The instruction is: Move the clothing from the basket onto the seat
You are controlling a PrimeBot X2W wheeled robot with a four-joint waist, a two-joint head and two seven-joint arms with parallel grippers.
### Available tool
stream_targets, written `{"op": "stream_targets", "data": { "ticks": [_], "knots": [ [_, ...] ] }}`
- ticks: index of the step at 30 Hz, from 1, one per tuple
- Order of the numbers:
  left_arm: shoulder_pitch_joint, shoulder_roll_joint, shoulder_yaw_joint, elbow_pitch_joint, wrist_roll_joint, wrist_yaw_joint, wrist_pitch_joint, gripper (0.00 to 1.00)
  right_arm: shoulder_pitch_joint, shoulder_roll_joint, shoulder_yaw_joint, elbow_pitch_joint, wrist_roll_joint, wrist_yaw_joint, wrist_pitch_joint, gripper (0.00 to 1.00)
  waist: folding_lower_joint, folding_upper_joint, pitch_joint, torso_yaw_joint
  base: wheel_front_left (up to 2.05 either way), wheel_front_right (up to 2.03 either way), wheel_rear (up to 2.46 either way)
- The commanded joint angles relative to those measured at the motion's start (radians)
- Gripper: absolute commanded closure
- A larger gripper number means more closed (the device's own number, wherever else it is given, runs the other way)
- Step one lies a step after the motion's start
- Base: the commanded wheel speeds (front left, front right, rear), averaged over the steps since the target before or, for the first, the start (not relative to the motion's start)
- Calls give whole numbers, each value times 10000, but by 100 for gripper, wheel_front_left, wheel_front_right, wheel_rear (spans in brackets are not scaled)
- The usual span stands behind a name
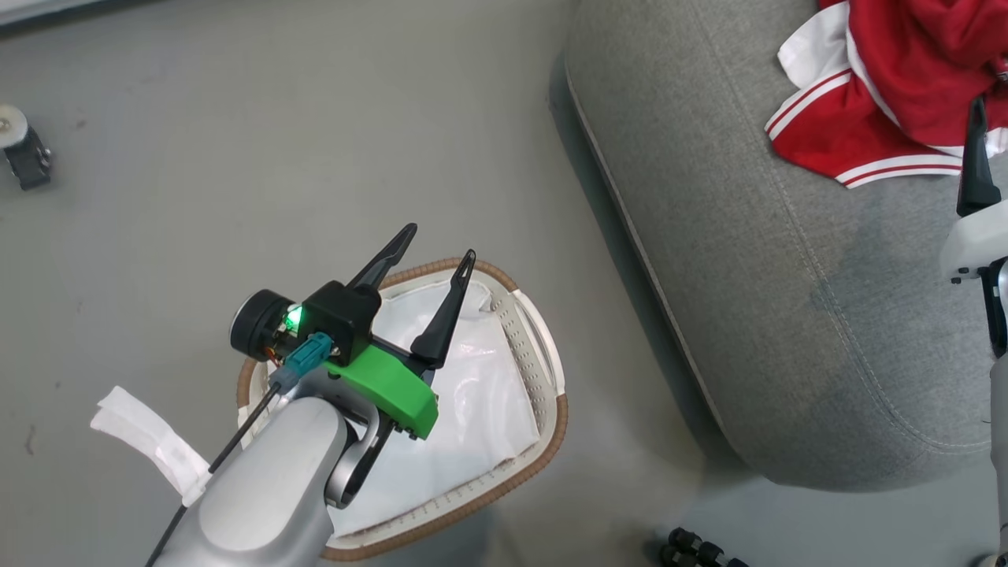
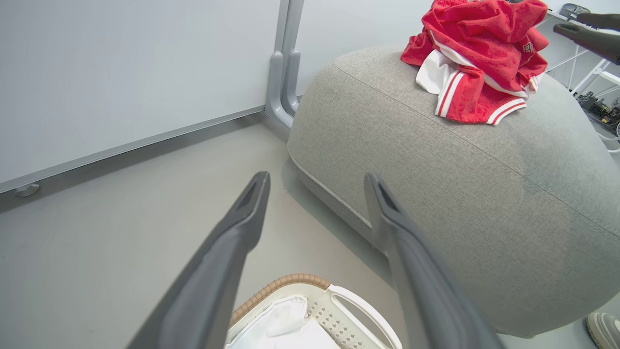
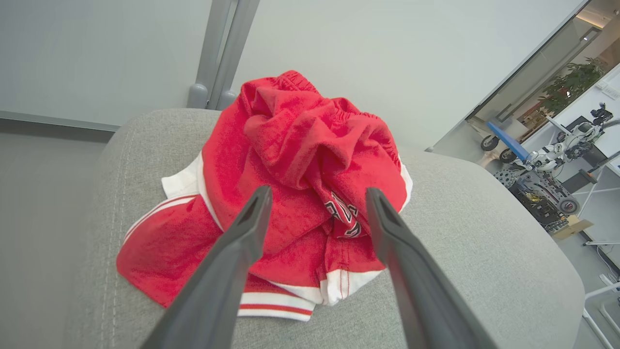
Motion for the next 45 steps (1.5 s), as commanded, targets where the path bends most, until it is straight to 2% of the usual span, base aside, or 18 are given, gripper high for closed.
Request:
{"op": "stream_targets", "data": {
  "ticks": [1, 6, 12, 20, 28, 31, 36, 42, 45],
  "knots": [
    [193, -41, 147, 61, -85, 74, -98, 0, 138, -62, 71, -122, 120, -11, -2, 0, 0, 83, -508, 17, 0, 0, 0],
    [557, -239, 659, 113, -319, 138, -182, 0, 64, -77, 298, -430, 251, -11, -2, 0, 0, 83, -1218, 397, 0, 0, 0],
    [1326, -507, 2156, -437, -310, 219, -160, 0, -176, 95, 703, -539, 334, -11, -2, 0, 0, 83, -2090, 1097, 0, 0, 0],
    [2785, -865, 4181, -803, 241, 395, -163, 0, 274, 875, 1332, -659, 1014, -11, -2, 0, 0, 83, -3152, 1970, 0, 0, 0],
    [4205, -1552, 5931, -1099, 779, 274, -164, 0, 1674, 1615, 1928, -1012, 1855, -11, -2, 0, 0, 83, -3800, 2633, 0, 0, 0],
    [4629, -1733, 6354, -1128, 919, 215, -163, 0, 2231, 1715, 2106, -1255, 2196, -11, -2, 0, 0, 83, -4004, 2727, 0, 0, 0],
    [5388, -1920, 6795, -1367, 1271, 310, -165, 0, 3317, 1726, 2998, -1652, 3256, -11, -2, 0, 0, 83, -4286, 2767, 0, 0, 0],
    [6021, -1993, 6935, -1507, 1252, 321, -163, 0, 4449, 1738, 3472, -1976, 3920, -11, -2, 0, 0, 83, -4519, 2900, 0, 0, 0],
    [6133, -2002, 6839, -1491, 1080, 374, -163, 0, 4835, 1735, 3622, -1975, 3872, -11, -2, 0, 0, 83, -4576, 2963, 0, 0, 0]
  ]
}}
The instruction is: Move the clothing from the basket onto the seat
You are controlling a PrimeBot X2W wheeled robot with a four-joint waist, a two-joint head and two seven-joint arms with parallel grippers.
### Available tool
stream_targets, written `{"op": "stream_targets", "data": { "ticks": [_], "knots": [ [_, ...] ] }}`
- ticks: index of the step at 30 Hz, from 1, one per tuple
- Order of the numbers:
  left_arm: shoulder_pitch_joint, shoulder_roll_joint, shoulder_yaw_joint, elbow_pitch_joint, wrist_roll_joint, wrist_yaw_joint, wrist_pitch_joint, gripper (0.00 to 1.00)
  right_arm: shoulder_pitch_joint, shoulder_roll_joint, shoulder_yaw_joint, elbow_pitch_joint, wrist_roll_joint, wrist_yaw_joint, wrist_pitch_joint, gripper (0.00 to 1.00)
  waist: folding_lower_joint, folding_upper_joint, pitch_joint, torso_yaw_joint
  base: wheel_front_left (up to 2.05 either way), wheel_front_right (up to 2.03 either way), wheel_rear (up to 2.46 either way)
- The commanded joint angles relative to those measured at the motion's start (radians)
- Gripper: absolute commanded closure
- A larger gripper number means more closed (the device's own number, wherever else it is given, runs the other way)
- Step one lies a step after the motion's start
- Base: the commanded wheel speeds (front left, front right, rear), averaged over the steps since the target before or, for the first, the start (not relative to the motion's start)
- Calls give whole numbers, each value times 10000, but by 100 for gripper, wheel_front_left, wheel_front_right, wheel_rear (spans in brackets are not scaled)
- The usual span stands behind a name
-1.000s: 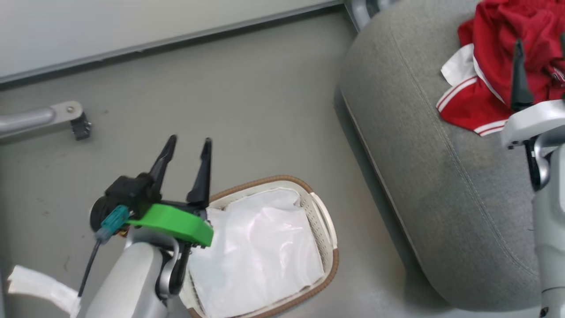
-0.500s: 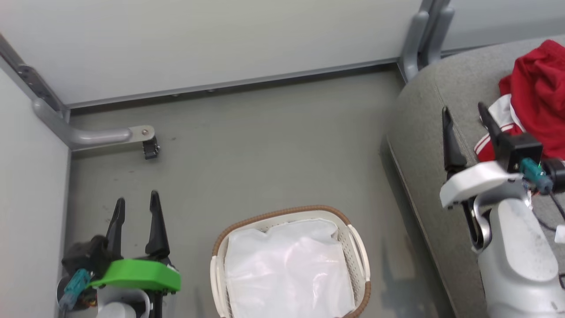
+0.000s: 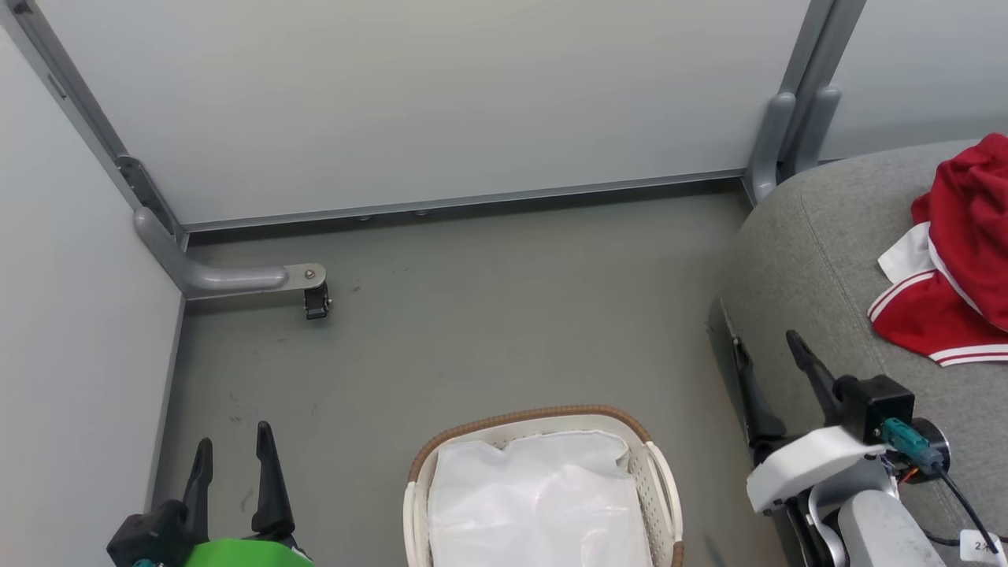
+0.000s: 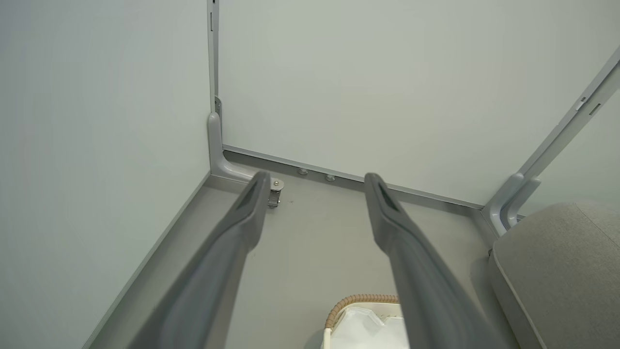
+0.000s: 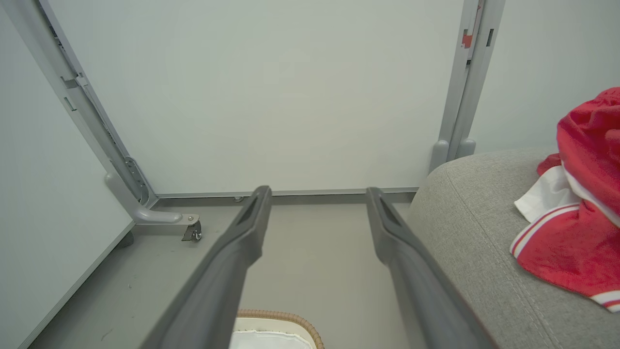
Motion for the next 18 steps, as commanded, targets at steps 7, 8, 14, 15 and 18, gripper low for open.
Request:
{"op": "stream_targets", "data": {
  "ticks": [7, 8, 14, 15, 18],
  "knots": [
    [141, -10, -169, 17, -251, 199, -3, 0, 528, -41, 109, 53, -108, -11, -2, 0, 1, 83, -96, 139, 0, 0, 0],
    [134, -10, -175, 31, -264, 211, -3, 0, 544, -41, 96, 73, -119, -11, -2, 0, 1, 83, -98, 142, 0, 0, 0],
    [111, -10, -245, 118, -248, 246, -3, 0, 458, -40, 53, 146, -88, -11, -1, 0, 1, 83, -90, 122, 0, 0, 0],
    [92, -10, -254, 139, -244, 250, -3, 0, 435, -40, 54, 145, -73, -11, -1, 0, 1, 83, -88, 117, 0, 0, 0],
    [72, -11, -287, 187, -197, 257, -3, 0, 406, -40, 71, 125, -39, -11, -1, 0, 1, 83, -87, 103, 0, 0, 0]
  ]
}}
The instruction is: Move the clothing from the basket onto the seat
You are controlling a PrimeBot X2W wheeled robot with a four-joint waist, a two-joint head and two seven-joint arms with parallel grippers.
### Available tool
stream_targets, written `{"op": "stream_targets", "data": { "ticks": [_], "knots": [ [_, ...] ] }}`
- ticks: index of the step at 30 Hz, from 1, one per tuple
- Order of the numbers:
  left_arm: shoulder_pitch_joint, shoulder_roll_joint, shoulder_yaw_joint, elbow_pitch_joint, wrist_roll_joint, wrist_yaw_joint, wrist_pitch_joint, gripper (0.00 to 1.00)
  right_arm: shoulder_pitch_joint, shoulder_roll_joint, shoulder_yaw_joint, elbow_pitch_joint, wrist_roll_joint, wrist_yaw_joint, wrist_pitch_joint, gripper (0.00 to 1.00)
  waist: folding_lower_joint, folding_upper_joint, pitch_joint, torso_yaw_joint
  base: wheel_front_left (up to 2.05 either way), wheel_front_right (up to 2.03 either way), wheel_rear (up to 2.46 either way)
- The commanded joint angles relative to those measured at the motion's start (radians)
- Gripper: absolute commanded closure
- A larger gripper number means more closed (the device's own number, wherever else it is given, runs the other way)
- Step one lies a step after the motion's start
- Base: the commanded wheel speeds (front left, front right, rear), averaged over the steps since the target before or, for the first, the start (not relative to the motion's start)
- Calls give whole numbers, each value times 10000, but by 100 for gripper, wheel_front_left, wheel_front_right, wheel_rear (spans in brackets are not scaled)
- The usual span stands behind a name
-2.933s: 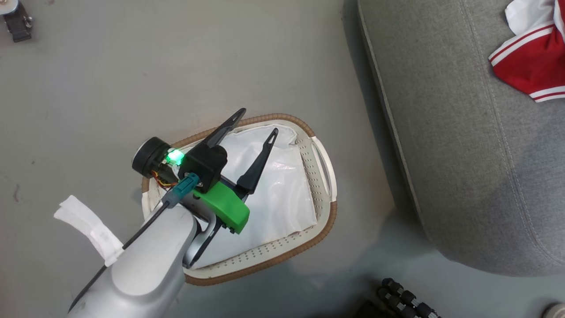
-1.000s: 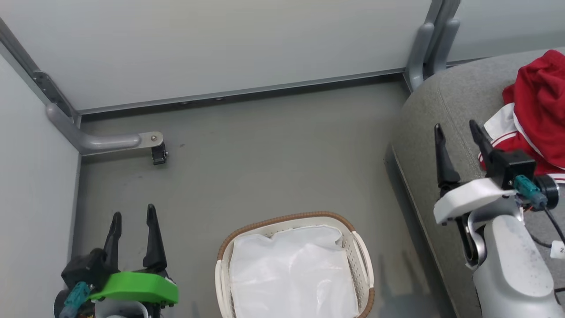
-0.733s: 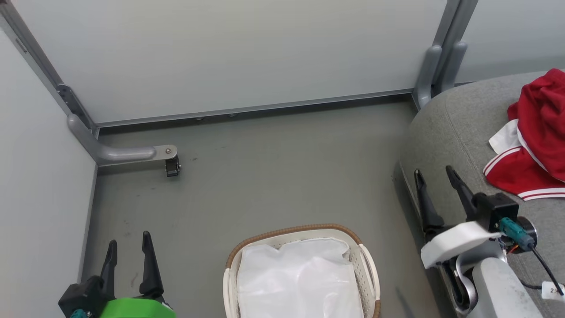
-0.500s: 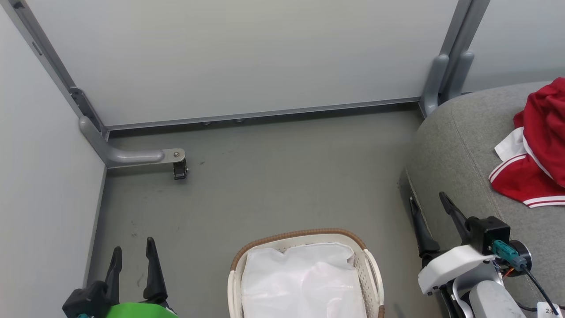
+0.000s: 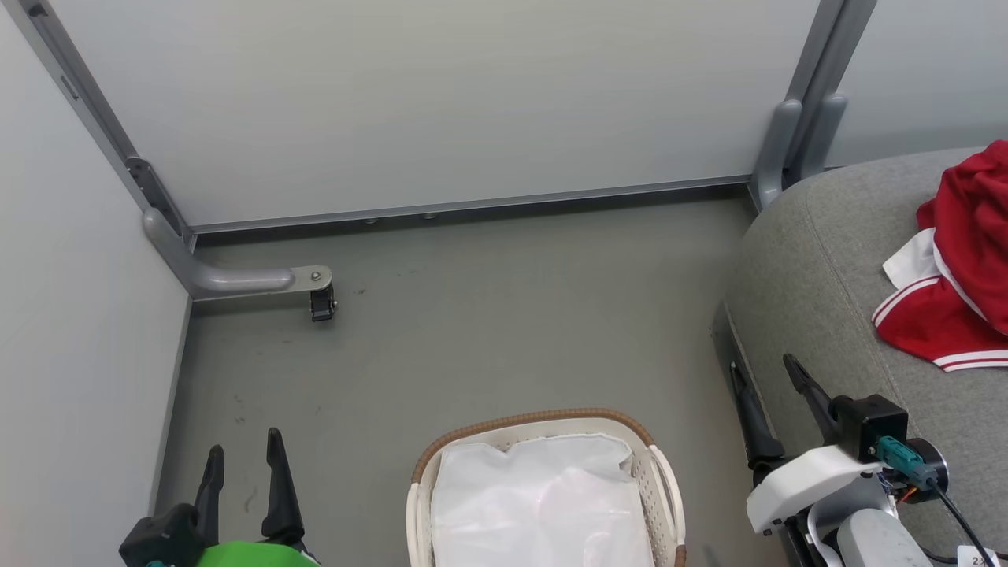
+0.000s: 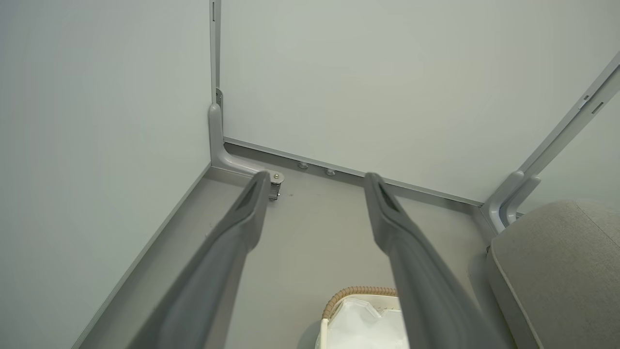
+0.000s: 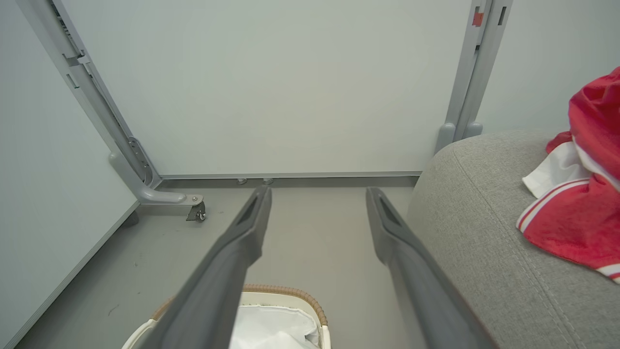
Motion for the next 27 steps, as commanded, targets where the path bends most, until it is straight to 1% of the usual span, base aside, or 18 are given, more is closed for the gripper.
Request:
{"op": "stream_targets", "data": {
  "ticks": [1, 7, 9, 10, 14, 27],
  "knots": [
    [32, 0, -10, 30, 29, 46, -3, 0, 2, -40, 1, 1, 72, -11, -1, 0, 1, 83, 1, -7, 0, 0, 0],
    [1, 0, -37, 52, 29, 33, -3, 0, -44, -38, -65, -128, 75, -11, -1, 0, 1, 83, 3, -12, 0, 0, 0],
    [-12, 1, -44, -20, -75, -85, -3, 0, -81, -40, -91, -230, 83, -11, -1, 0, 1, 83, 7, -7, 0, 0, 0],
    [-4, -6, -53, 22, -42, -62, 5, 100, -19, 6, -76, -164, 44, 0, 3, 100, 1, 0, 6, -7, 0, 0, 0],
    [18, -29, -79, 350, -134, -65, 41, 100, 158, 78, -97, 155, 147, 0, 54, 100, 1, 1, 4, -6, 0, 0, 0],
    [-307, -23, 218, 300, -2185, -252, 682, 100, 189, 58, -330, -112, 2602, -1, 698, 100, 1, 9, -12, 49, 0, 0, 0]
  ]
}}
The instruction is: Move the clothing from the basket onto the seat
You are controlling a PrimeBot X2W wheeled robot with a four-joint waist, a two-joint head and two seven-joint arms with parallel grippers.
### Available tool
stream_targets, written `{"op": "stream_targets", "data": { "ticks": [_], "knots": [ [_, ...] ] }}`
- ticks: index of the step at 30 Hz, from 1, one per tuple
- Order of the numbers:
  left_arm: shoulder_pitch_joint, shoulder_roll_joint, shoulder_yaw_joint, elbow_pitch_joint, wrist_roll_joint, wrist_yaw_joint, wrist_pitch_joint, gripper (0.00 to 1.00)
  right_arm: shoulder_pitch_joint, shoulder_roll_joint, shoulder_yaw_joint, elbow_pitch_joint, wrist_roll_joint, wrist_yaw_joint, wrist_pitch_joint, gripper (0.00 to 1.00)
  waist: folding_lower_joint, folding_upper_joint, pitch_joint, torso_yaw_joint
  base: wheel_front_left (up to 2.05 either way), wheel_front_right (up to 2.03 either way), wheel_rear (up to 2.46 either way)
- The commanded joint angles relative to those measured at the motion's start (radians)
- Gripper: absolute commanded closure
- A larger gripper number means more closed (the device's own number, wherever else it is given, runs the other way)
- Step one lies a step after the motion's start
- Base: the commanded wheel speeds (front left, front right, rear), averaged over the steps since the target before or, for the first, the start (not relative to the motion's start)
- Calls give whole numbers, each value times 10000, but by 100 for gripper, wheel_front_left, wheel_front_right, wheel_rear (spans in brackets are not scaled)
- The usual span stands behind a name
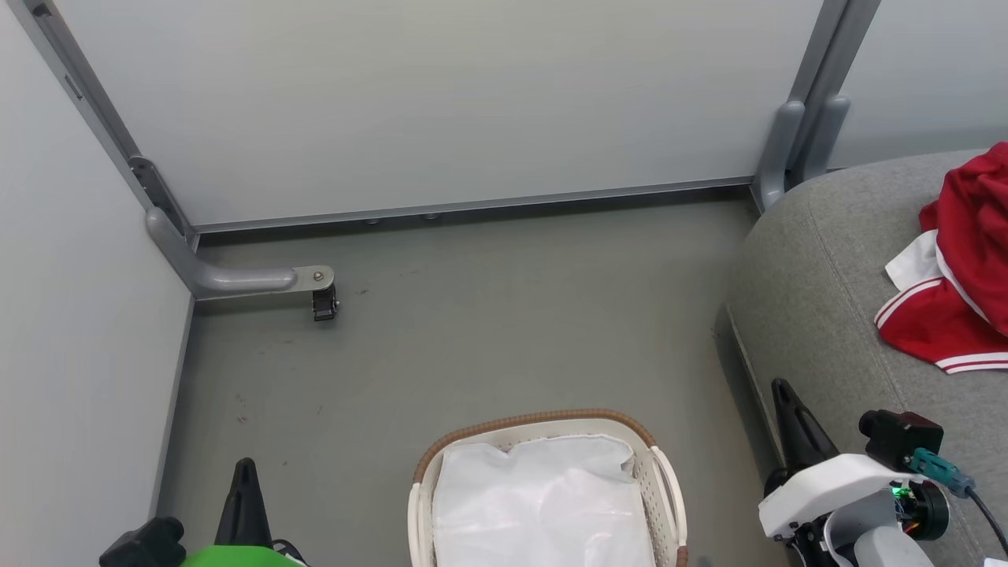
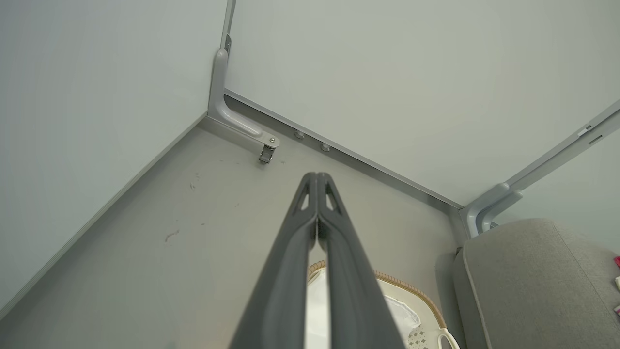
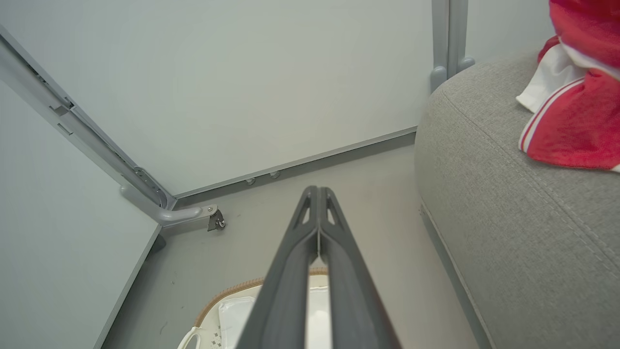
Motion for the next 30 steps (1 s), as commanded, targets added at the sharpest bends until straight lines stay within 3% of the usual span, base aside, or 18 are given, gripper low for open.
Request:
{"op": "stream_targets", "data": {
  "ticks": [1, 30],
  "knots": [
    [-320, 24, 94, -182, -418, -66, 105, 100, -119, -47, -73, -233, 472, -1, 109, 100, 0, 10, -2, 7, 0, 0, 0],
    [-886, 37, 609, -282, -4046, -398, 1230, 100, -39, -87, -464, -712, 4800, -3, 1222, 100, 0, 29, -38, 130, 0, 0, 0]
  ]
}}
